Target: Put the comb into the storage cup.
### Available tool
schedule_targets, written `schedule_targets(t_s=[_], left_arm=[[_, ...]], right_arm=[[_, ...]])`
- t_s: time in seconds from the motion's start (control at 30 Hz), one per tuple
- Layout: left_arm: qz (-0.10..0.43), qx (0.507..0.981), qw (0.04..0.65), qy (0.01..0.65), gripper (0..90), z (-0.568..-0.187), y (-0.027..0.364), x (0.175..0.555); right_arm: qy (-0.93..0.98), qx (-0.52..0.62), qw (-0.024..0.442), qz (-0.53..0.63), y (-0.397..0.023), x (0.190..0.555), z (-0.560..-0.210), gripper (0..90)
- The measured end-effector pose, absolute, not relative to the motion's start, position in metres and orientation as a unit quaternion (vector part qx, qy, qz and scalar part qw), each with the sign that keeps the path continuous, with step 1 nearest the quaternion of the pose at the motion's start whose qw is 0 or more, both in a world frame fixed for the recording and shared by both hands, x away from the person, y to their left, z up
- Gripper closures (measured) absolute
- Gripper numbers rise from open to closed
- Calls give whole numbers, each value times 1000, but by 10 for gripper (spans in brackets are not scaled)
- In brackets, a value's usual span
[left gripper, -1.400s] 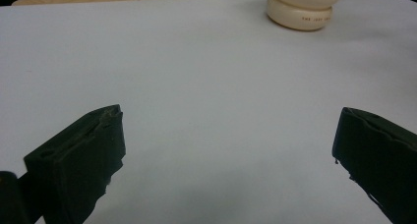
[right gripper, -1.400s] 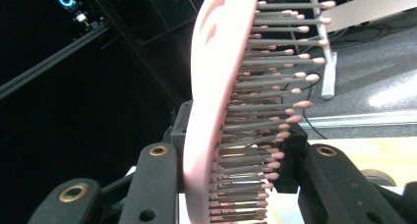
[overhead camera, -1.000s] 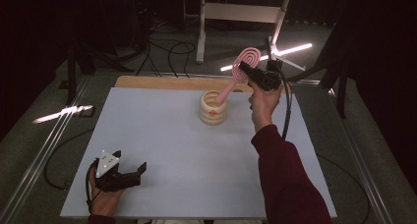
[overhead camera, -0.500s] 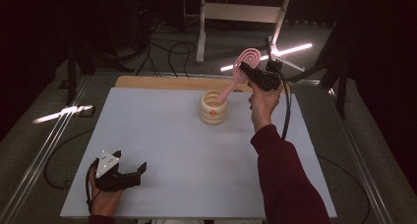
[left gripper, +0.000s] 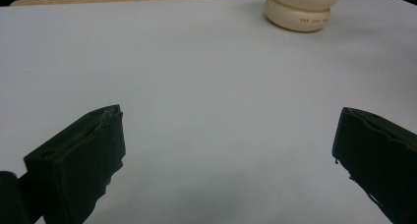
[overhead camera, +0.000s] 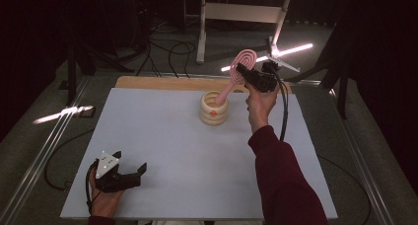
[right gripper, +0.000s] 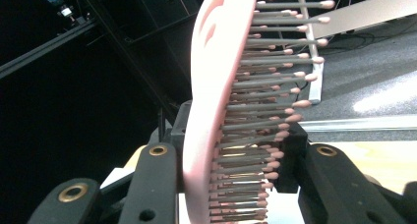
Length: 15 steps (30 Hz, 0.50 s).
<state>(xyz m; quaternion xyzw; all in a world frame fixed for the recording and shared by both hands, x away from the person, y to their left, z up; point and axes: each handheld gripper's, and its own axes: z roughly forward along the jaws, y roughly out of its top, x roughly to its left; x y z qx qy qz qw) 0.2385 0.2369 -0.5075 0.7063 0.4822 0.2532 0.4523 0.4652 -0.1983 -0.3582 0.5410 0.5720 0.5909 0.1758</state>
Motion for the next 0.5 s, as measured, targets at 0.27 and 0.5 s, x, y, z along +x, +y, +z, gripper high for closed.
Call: schedule_targets(t_s=[0.27, 0.5], left_arm=[[253, 706, 452, 482, 1, -508, 237, 239], [253, 707, 452, 482, 1, -507, 237, 238]], right_arm=[[574, 541, 179, 588, -194, 466, -361, 633], [576, 541, 180, 586, -191, 466, -364, 633]])
